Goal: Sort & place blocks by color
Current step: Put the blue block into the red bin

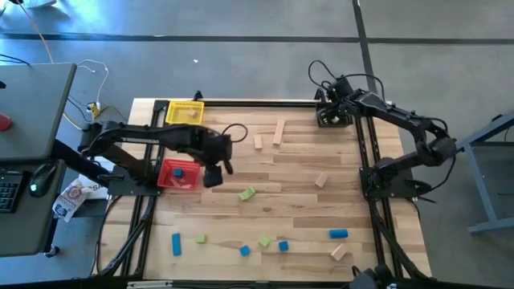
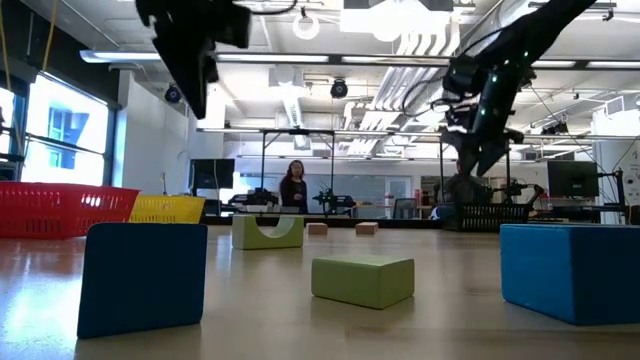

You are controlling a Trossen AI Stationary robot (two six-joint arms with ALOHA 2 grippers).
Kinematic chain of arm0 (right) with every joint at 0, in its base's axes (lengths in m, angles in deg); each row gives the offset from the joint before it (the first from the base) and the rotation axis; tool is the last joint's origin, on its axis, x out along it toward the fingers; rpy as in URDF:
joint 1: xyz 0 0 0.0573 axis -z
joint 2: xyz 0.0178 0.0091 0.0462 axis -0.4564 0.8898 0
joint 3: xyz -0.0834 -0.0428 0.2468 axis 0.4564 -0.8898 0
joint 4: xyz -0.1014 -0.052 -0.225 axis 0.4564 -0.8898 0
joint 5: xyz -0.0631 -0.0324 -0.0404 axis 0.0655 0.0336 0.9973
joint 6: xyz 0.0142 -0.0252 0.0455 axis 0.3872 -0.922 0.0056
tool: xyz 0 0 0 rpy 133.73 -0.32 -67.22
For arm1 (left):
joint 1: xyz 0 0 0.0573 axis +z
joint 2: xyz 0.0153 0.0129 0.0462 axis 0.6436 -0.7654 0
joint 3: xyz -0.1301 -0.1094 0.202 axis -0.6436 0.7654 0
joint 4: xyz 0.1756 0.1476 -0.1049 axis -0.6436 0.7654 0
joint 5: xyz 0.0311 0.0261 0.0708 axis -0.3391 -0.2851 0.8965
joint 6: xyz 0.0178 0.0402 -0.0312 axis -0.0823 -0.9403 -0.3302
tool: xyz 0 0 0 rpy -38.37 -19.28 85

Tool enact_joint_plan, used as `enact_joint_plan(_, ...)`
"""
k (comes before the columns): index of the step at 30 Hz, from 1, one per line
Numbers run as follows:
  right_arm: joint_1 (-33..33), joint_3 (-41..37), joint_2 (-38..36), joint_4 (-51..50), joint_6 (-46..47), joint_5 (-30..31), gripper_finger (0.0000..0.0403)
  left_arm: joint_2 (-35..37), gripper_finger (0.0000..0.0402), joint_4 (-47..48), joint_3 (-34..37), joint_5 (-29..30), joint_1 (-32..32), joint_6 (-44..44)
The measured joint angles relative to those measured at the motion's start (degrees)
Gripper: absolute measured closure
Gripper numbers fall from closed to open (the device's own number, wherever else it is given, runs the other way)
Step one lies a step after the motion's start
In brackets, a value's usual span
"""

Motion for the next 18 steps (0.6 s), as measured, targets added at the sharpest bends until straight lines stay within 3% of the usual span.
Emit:
enact_joint_plan(9,-6.0,0.0,-7.3,-1.3,3.1,-7.6,0.0180,3.2,0.0218,0.2,0.4,0.2,-8.2,8.6)
enact_joint_plan(18,-13.3,0.0,-8.3,-2.2,4.9,-7.4,0.0180,3.2,0.0218,0.9,0.4,2.7,-17.6,12.1)
